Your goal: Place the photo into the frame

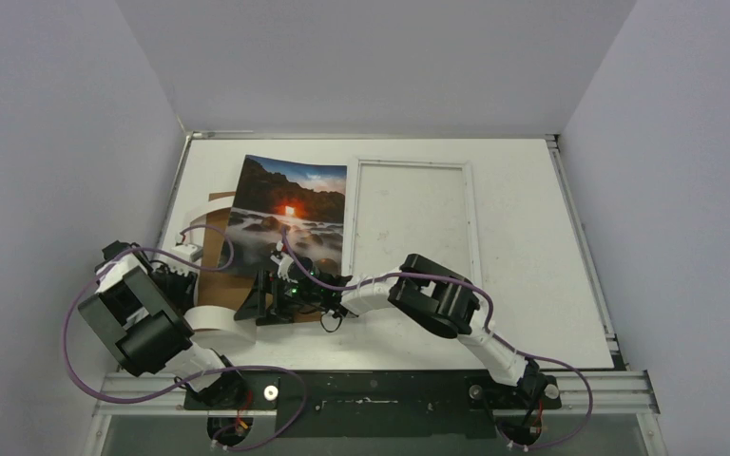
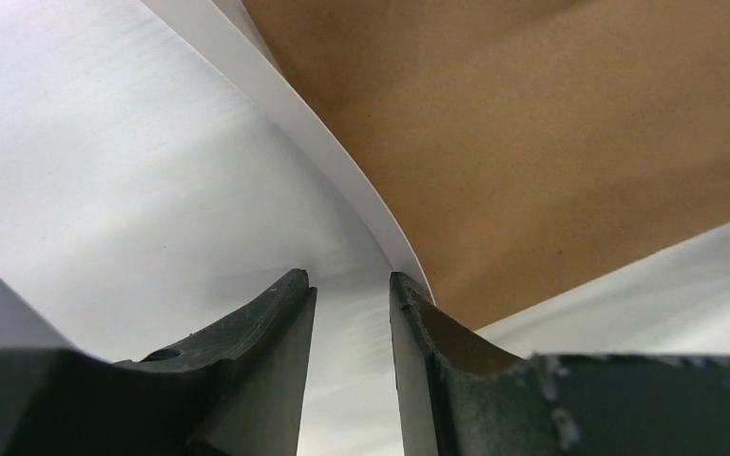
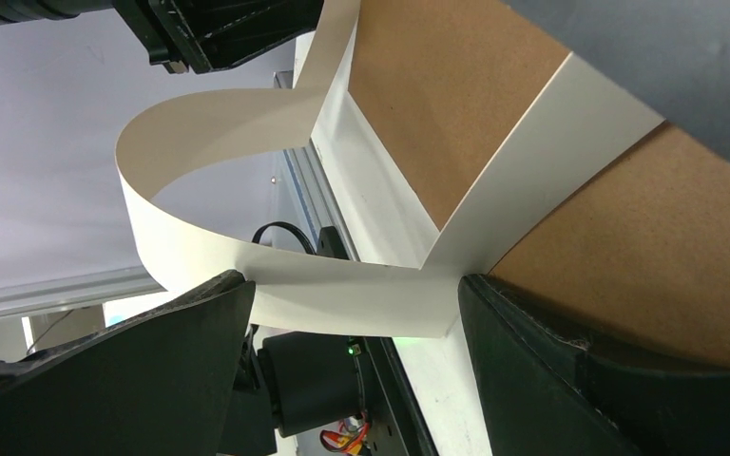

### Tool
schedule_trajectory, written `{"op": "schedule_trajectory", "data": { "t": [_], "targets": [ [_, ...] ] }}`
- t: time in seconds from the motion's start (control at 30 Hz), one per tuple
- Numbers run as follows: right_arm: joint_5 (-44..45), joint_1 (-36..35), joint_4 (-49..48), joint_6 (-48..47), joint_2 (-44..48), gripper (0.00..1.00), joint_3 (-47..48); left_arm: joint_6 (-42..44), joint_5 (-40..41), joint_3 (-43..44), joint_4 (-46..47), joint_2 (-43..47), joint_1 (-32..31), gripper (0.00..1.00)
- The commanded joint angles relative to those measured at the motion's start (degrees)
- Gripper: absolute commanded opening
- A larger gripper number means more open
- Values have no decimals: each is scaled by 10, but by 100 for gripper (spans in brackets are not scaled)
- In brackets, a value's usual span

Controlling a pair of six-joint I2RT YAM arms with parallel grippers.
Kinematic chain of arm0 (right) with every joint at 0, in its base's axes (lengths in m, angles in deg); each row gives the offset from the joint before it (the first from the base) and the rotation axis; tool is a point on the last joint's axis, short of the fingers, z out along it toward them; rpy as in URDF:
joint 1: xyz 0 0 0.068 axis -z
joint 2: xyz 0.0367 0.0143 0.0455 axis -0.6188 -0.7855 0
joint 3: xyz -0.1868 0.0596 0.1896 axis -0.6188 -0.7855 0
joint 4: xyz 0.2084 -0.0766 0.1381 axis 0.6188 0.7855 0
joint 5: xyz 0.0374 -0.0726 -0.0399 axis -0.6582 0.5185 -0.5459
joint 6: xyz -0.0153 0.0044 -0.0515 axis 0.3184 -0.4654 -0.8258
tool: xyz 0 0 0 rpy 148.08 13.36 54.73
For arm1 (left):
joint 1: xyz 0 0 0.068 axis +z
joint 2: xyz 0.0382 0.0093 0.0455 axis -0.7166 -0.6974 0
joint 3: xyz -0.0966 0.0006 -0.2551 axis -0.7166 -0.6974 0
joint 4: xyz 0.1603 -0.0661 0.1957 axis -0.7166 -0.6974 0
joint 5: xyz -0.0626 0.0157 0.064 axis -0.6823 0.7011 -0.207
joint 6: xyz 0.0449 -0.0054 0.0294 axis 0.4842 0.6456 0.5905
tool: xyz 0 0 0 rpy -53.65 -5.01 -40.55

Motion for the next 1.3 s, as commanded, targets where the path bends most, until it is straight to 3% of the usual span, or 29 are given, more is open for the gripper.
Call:
{"op": "schedule_trajectory", "data": {
  "t": [0.0,0.33,0.93,1.27],
  "targets": [
    [-3,5,-42,2,1,82,-8,-1,-63,32,-82,-5,10,34],
    [-7,7,-46,4,-1,82,-11,-2,-106,56,-129,-34,24,37],
    [-6,7,-41,0,0,82,-8,-6,-128,42,-107,-58,44,48],
    [-5,8,-41,-1,0,82,-10,8,-174,74,-156,-97,73,47]
  ]
}}
